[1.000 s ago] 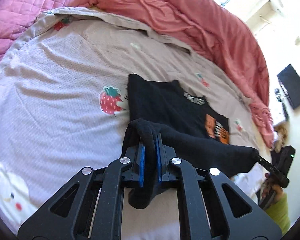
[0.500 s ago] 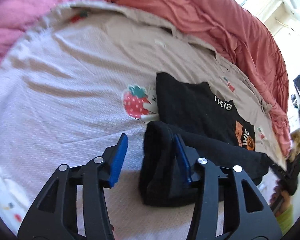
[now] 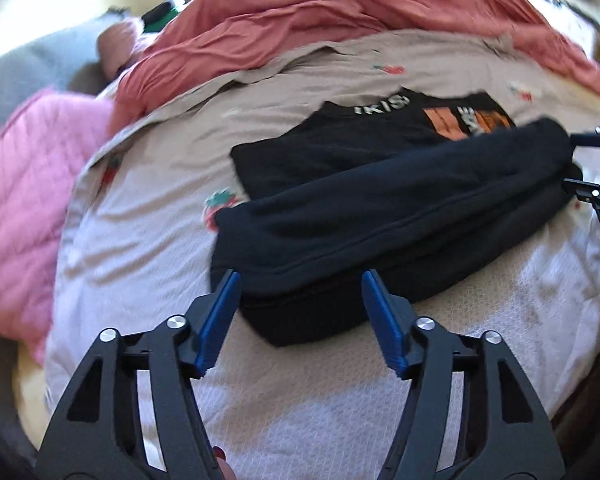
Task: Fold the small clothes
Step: 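Open both grippers and lay the folded hem on the body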
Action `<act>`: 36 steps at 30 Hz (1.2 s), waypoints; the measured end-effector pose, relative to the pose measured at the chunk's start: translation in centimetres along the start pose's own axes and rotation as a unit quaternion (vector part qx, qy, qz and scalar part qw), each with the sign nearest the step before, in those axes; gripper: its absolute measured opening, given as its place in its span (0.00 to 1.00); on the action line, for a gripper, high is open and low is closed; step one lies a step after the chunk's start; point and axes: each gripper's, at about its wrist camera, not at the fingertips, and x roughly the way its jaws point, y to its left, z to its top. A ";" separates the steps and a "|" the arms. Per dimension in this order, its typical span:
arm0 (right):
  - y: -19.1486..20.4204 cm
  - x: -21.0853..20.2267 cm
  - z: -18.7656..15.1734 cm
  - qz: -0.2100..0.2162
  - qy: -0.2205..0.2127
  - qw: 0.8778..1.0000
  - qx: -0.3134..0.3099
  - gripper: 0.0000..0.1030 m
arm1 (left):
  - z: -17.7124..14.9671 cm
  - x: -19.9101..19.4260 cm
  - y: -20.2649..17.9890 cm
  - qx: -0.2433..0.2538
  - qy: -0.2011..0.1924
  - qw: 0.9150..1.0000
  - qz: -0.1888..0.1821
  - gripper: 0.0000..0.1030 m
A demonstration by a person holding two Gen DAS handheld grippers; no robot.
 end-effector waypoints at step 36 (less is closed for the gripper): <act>-8.0 0.1 -2.2 0.098 -0.002 0.974 0.205 0.68 | -1.0 0.9 8.0 -0.220 0.006 0.970 -0.100 0.61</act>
